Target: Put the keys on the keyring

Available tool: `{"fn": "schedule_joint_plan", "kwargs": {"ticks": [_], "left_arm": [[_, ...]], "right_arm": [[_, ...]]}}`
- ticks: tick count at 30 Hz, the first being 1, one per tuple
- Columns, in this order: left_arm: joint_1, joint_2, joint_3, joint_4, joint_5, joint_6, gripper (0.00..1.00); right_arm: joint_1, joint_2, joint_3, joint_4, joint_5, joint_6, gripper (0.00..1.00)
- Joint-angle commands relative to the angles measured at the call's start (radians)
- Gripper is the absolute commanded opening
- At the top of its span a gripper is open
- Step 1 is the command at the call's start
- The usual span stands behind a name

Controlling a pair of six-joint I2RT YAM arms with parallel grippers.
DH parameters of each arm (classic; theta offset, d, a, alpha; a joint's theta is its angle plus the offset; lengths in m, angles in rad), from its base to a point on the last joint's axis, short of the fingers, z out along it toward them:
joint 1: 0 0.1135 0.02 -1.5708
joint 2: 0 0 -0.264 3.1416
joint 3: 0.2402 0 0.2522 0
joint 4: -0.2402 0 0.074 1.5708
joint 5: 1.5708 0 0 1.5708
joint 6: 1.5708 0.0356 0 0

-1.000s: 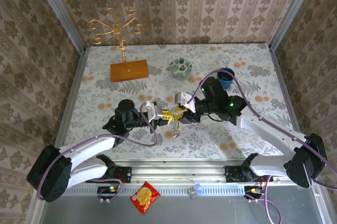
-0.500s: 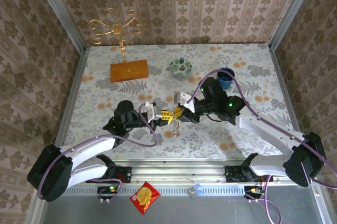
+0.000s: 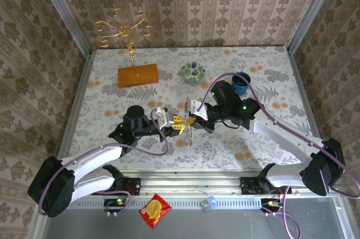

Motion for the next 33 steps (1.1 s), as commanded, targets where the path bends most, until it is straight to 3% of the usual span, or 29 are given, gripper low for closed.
{"fn": "schedule_joint_plan", "kwargs": {"ticks": [1, 12, 15, 17, 20, 23, 33], "left_arm": [[-0.006, -0.009, 0.045, -0.082, 0.005, 0.047, 0.22], [-0.010, 0.005, 0.076, -0.107, 0.019, 0.066, 0.14], [-0.010, 0.004, 0.077, -0.112, 0.020, 0.071, 0.00], [-0.010, 0.001, 0.074, -0.116, 0.019, 0.075, 0.00], [-0.010, -0.005, 0.062, -0.103, 0.020, 0.077, 0.00], [-0.010, -0.007, 0.050, -0.072, 0.023, 0.075, 0.00], [-0.015, -0.008, 0.021, -0.001, 0.043, 0.075, 0.00]], "right_arm": [[0.024, 0.024, 0.071, -0.105, 0.055, -0.080, 0.00], [0.105, 0.097, 0.189, -0.228, 0.167, -0.170, 0.00], [0.106, 0.097, 0.192, -0.224, 0.153, -0.153, 0.00], [0.086, 0.084, 0.171, -0.184, 0.130, -0.111, 0.01], [0.024, 0.022, 0.107, -0.096, 0.044, -0.015, 0.23], [-0.029, -0.034, 0.031, -0.014, -0.022, 0.064, 0.35], [-0.040, -0.046, -0.059, 0.040, -0.027, 0.096, 0.38]]}}
